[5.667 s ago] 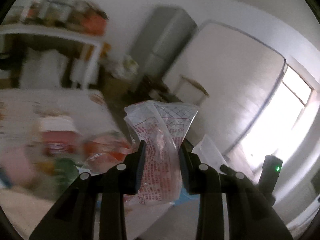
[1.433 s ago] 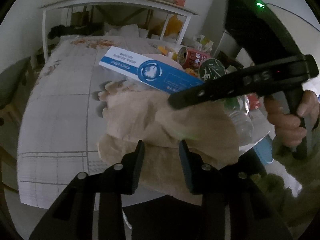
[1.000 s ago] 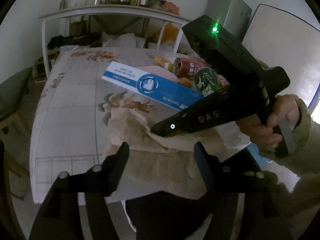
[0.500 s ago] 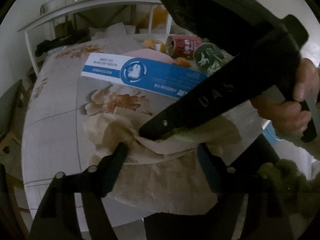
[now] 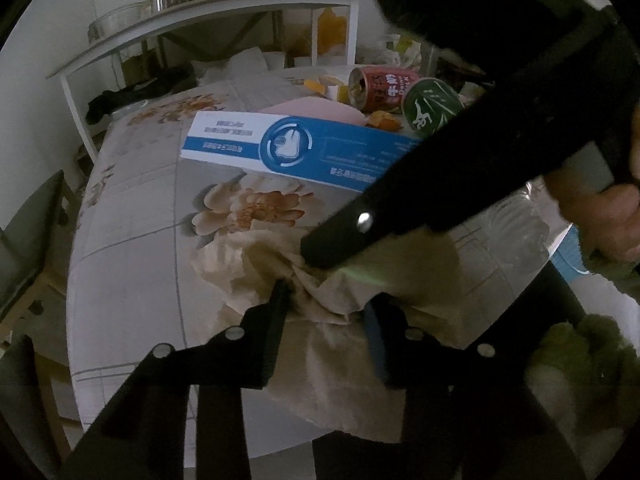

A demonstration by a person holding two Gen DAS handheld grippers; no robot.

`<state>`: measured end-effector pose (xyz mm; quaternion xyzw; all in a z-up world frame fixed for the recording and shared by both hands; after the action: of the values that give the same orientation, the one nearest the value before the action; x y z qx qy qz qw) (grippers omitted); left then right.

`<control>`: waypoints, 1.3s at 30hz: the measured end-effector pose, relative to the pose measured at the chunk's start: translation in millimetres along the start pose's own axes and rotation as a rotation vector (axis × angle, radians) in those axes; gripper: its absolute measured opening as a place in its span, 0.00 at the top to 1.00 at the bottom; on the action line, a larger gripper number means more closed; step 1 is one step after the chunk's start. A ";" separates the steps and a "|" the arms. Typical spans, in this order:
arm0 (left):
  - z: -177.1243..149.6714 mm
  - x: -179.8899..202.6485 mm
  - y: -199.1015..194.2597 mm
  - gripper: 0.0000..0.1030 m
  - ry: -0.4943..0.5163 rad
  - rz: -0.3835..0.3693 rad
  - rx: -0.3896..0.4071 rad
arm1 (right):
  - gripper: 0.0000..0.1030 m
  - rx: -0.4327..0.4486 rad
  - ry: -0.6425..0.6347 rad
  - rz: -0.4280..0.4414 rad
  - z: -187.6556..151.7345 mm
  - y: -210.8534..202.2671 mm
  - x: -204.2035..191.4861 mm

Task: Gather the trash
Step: 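Grasp the beige napkins with the left tool while the right tool reaches the blue candy wrapper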

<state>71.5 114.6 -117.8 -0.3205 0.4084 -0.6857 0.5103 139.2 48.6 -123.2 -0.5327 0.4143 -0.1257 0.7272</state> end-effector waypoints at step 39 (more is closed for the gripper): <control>12.9 -2.1 7.0 0.89 -0.055 -0.052 0.053 | 0.33 0.632 0.790 -0.146 -208.0 -156.8 202.8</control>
<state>86.2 112.6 -118.1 -0.3360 0.3674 -0.7001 0.5118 153.3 -280.3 -99.0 -0.2259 0.5609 -0.4872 0.6301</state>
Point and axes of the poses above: each gripper's, at about its wrist camera, not at the fingertips, and y roughly the way its jaws point, x to its right, z to its top, the point moved 7 cm from there along y, roughly the way its jaws point, and after that the axes turned 13 degrees about -x, right-handed, at the moved point
